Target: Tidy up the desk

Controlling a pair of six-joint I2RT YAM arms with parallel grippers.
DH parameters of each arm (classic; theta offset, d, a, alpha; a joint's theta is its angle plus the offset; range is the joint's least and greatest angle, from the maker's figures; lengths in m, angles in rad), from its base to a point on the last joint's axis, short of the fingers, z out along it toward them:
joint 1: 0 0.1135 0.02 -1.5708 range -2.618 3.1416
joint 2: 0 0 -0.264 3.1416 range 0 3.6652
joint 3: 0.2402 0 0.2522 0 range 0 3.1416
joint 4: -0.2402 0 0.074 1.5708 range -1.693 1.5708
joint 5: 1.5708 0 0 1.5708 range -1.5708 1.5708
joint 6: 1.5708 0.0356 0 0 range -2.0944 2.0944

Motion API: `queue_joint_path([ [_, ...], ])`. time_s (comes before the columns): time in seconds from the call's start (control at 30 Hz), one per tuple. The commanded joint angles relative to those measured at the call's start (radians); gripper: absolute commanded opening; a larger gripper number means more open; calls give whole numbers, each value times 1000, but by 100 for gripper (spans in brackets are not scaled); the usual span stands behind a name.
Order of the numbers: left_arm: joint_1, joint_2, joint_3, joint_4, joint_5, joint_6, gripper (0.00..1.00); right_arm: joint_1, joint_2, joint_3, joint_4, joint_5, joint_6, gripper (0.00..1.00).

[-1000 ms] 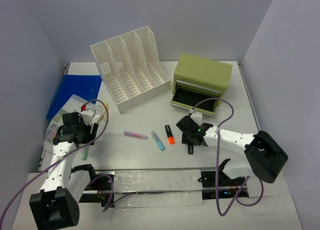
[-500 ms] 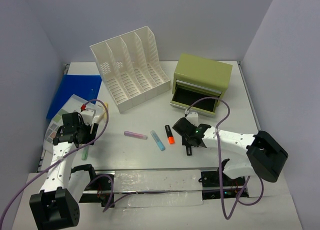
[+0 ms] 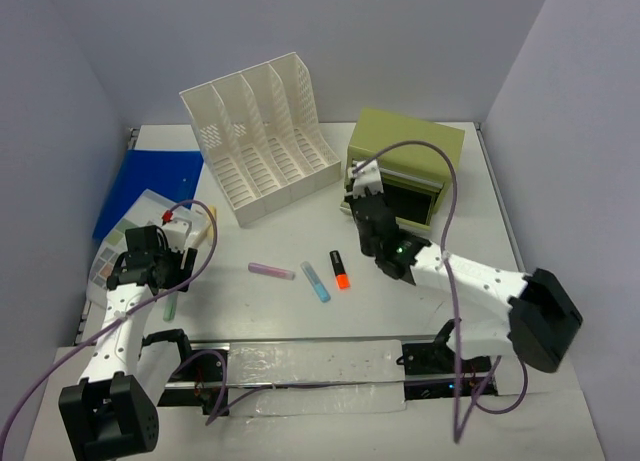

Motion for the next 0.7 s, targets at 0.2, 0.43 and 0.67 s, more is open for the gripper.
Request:
queue_joint_path([
  [0.2,6,-16,17,-1,10,3,81,-156,330,122,473,-117,-532,0],
  [0.43,6,35,45,23,-1,3,81,-172,506,116,588,-66,-715,3],
  [0.67,6,64,68,21,5,-7,81,-172,574,108,603,-30,-738,34],
])
